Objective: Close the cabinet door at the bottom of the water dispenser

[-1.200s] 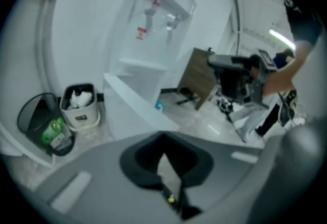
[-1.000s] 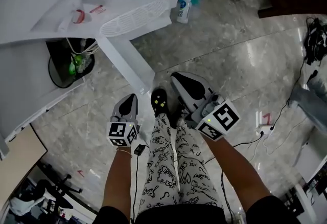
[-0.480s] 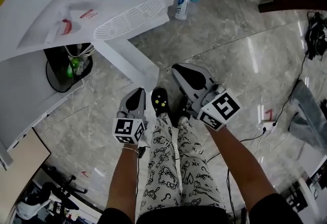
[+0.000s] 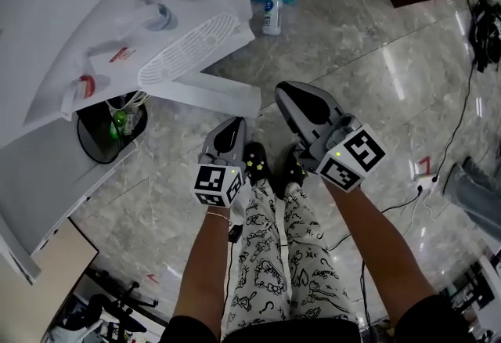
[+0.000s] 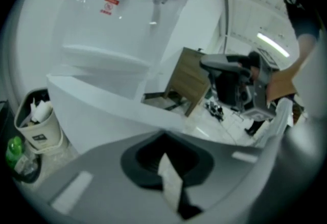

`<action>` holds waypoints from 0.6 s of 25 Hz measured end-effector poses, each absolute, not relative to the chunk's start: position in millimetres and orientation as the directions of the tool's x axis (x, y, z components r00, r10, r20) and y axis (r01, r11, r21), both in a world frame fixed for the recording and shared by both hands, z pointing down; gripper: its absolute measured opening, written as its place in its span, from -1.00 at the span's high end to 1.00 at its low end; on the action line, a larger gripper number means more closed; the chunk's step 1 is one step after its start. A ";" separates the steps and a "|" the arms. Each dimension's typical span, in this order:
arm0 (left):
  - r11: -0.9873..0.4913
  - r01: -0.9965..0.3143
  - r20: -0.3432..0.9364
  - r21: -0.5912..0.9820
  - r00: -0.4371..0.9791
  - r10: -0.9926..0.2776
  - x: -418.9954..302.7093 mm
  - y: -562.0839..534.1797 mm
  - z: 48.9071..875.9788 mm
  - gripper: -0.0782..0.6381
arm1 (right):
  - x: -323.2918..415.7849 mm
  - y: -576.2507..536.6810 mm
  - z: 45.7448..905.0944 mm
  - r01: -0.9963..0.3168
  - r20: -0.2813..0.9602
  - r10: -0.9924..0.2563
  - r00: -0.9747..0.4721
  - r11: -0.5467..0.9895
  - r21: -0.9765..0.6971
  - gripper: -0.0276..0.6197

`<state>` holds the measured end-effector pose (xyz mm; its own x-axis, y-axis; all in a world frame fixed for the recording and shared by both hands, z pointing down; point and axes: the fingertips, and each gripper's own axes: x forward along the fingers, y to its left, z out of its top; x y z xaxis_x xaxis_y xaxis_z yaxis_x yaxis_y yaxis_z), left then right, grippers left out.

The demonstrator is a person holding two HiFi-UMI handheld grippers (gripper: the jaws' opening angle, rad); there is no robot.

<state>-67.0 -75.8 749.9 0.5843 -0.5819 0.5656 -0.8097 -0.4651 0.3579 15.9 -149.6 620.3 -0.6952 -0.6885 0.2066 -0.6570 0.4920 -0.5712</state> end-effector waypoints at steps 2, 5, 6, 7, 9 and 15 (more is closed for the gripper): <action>-0.480 -0.804 0.561 0.350 0.590 -0.581 -59.5 -88.7 749.9 0.79 | 23.3 -154.9 618.8 -0.665 0.197 -0.714 -0.672 0.464 -0.586 0.86; -0.488 -0.804 0.549 0.341 0.591 -0.591 -47.4 -113.0 749.7 0.79 | 34.0 -159.1 616.8 -0.670 0.190 -0.740 -0.645 0.427 -0.608 0.86; -0.492 -0.804 0.545 0.334 0.591 -0.595 -44.6 -122.3 749.3 0.79 | 38.3 -160.7 615.5 -0.676 0.193 -0.749 -0.634 0.415 -0.610 0.86; -0.498 -0.804 0.541 0.325 0.590 -0.599 -42.7 -131.9 748.8 0.79 | 42.8 -162.6 613.6 -0.684 0.196 -0.759 -0.621 0.403 -0.607 0.86; -0.508 -0.801 0.533 0.316 0.593 -0.604 -39.7 -150.1 748.6 0.79 | 52.1 -166.2 607.2 -0.701 0.195 -0.777 -0.598 0.390 -0.598 0.86; -0.472 -0.823 0.529 0.316 0.565 -0.633 -43.2 -193.6 753.2 0.79 | 69.9 -171.2 595.0 -0.687 0.163 -0.811 -0.561 0.347 -0.638 0.86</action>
